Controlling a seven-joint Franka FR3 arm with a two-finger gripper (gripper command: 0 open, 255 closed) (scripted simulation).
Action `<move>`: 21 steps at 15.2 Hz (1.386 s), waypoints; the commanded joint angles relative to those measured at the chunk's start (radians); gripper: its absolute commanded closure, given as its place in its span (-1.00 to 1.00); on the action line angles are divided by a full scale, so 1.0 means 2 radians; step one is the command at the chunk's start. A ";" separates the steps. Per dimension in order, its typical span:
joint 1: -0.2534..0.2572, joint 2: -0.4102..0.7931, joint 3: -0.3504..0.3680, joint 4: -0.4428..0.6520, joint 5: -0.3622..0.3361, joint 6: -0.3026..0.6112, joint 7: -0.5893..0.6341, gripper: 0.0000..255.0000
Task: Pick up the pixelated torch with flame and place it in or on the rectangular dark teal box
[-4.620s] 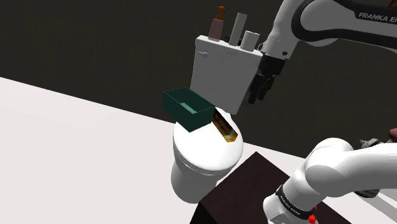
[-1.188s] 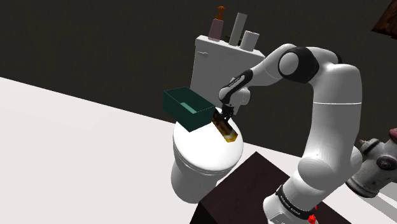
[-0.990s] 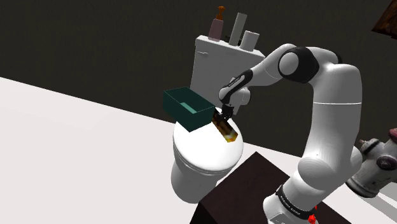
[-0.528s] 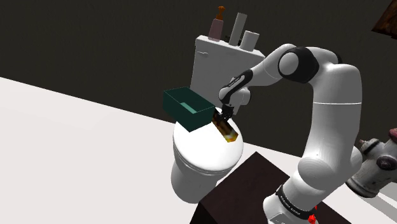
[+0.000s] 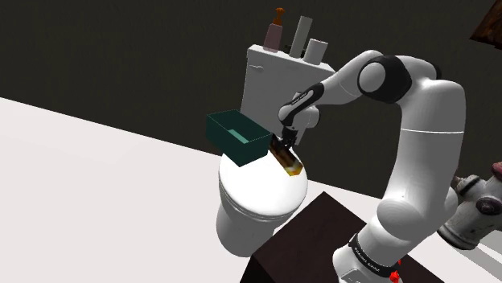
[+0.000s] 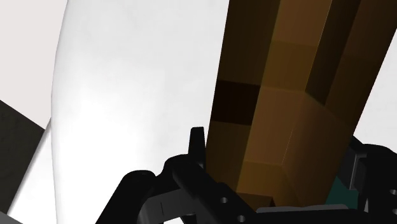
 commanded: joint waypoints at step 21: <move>0.013 -0.107 -0.018 0.015 -0.036 -0.119 0.026 1.00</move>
